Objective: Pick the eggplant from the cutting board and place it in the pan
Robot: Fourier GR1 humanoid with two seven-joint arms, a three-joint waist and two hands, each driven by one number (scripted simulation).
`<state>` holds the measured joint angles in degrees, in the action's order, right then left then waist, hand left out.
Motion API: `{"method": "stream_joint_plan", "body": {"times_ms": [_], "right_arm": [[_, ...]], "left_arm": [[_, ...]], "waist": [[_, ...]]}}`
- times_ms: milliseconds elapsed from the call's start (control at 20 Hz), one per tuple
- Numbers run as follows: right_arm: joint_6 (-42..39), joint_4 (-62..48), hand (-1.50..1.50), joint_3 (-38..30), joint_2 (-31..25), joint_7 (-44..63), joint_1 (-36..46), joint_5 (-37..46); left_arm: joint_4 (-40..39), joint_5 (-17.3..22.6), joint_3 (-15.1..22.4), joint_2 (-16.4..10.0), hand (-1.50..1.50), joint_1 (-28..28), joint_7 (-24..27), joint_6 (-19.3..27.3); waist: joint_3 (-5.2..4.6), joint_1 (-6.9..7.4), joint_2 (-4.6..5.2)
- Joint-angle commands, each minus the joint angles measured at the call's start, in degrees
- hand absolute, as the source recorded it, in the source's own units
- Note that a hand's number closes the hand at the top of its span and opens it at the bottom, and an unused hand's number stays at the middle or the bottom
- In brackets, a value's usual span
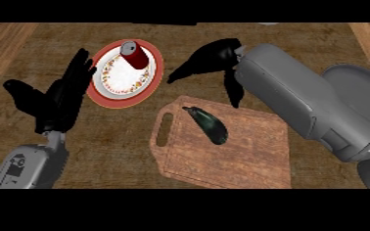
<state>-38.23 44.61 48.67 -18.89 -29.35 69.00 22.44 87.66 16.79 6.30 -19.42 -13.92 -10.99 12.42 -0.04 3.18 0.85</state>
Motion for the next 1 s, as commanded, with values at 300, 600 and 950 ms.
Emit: {"method": "stream_joint_plan", "body": {"times_ms": [300,600,950], "right_arm": [[1.9,-1.6,-1.50,9.9,0.0,-14.2,2.0,9.3],[6.0,0.5,-1.50,9.1,1.5,-10.1,1.7,14.3],[2.3,7.1,-1.50,5.6,3.2,-5.4,-2.0,12.6]], "left_arm": [[1.6,-0.3,-1.7,-0.2,0.00,2.2,-0.9,-0.1],[-0.8,-1.4,-2.6,1.3,0.00,2.0,0.6,-0.6],[3.1,-2.0,-3.5,0.9,0.00,2.2,-3.4,0.3]], "waist": [[0.03,-1.52,-0.48],[0.01,-2.67,-0.70],[0.03,-3.22,-0.96]]}}
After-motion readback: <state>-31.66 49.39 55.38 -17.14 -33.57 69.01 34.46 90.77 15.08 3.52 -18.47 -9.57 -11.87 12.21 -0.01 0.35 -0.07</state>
